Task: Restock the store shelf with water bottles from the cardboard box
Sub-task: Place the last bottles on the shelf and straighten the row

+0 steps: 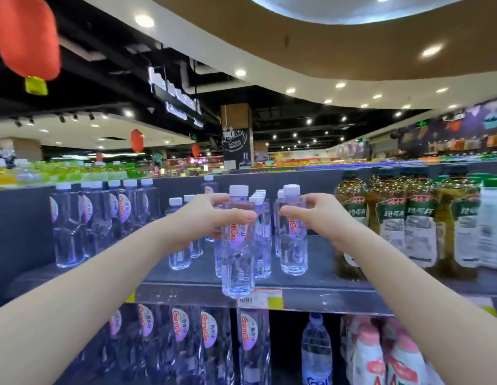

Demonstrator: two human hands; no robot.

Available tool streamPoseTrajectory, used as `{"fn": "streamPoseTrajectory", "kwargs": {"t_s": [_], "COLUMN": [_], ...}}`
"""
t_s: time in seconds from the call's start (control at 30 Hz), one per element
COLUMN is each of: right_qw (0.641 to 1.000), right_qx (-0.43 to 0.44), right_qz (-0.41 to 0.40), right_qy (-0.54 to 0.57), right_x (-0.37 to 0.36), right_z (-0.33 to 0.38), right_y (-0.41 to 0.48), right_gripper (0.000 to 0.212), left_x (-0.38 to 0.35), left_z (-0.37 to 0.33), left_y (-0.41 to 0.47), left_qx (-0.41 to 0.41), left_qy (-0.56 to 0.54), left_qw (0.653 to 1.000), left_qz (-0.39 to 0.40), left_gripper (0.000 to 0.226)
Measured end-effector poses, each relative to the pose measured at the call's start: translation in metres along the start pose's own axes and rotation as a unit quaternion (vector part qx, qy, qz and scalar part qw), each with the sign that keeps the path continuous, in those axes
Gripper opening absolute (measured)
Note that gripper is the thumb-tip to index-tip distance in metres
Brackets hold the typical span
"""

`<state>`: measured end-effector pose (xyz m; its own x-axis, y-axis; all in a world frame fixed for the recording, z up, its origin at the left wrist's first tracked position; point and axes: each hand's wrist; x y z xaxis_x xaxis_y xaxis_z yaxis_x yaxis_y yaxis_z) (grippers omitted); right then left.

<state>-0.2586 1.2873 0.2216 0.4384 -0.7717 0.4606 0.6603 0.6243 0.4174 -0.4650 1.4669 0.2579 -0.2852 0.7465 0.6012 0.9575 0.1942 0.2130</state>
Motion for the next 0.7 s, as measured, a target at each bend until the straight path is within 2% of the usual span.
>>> {"fn": "streamPoseTrajectory", "kwargs": {"t_s": [0.07,0.13,0.2,0.3,0.37,0.47,0.57,0.63,0.7], "right_qw": [1.000,0.999,0.998,0.997,0.997,0.998,0.997,0.995,0.994], "right_qx": [-0.016,-0.036,-0.049,-0.067,-0.071,-0.064,-0.071,-0.080,-0.082], "right_qz": [-0.007,-0.007,-0.011,-0.013,-0.007,-0.006,0.022,0.059,0.059], "right_qy": [0.010,0.019,0.030,0.039,0.031,0.003,-0.019,-0.031,-0.046], "right_x": [-0.003,-0.008,-0.012,-0.015,-0.015,-0.018,-0.016,-0.012,-0.013], "right_z": [-0.012,-0.024,-0.034,-0.039,-0.038,-0.038,-0.037,-0.039,-0.040], "right_y": [0.008,0.015,0.023,0.033,0.036,0.033,0.028,0.027,0.029], "right_gripper": [0.053,0.046,0.047,0.070,0.065,0.070,0.057,0.061,0.065], "left_x": [0.001,0.002,0.005,0.011,0.012,0.013,0.015,0.016,0.016], "left_z": [0.003,0.005,0.009,0.014,0.017,0.022,0.028,0.031,0.033], "left_y": [0.001,0.001,0.001,0.003,0.005,0.008,0.013,0.016,0.019], "left_qx": [0.010,0.015,0.011,0.009,0.000,-0.003,0.002,0.002,-0.005], "left_qy": [0.004,0.011,0.024,0.031,0.023,0.002,-0.003,-0.005,-0.013], "left_qw": [1.000,1.000,0.999,0.999,1.000,1.000,1.000,1.000,1.000], "left_qz": [-0.010,-0.018,-0.019,-0.014,-0.008,-0.010,0.000,0.000,-0.003], "left_gripper": [0.101,0.112,0.111,0.108,0.106,0.104,0.104,0.104,0.097]}}
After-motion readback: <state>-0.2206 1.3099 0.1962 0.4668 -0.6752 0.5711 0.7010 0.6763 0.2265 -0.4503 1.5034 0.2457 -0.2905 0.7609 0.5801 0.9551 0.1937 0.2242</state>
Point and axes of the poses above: each hand's wrist, its own y-axis towards the middle knuckle, its own x-axis out of the back of the hand, z = x × y, and after that the axes turned 8 degrees about z, right-handed
